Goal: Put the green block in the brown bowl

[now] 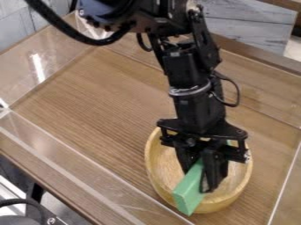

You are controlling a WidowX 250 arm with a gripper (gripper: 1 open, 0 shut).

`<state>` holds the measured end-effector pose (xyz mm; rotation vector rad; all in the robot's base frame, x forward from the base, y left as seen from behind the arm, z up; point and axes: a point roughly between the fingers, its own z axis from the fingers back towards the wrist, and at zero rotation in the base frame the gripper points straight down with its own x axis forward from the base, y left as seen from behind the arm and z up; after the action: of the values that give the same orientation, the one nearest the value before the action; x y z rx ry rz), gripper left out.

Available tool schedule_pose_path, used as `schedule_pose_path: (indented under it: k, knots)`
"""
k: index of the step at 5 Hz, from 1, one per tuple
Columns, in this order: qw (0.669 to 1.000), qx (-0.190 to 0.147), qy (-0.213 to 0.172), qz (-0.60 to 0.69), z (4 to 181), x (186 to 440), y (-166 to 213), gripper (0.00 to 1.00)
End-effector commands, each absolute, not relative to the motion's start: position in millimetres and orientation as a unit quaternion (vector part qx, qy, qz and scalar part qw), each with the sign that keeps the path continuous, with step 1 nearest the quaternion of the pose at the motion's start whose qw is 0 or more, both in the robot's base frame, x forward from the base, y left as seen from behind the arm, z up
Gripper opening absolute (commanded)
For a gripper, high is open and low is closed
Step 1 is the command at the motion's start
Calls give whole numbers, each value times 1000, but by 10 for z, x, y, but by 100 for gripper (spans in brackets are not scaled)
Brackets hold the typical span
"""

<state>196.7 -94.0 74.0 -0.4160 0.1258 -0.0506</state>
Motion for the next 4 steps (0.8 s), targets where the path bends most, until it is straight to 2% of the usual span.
schedule_pose_path:
  k: [1,4]
  knots:
    - [976,-213,39,-28,842,2097,-948,0]
    - [975,-216,48,-28,839,2096,-945,0]
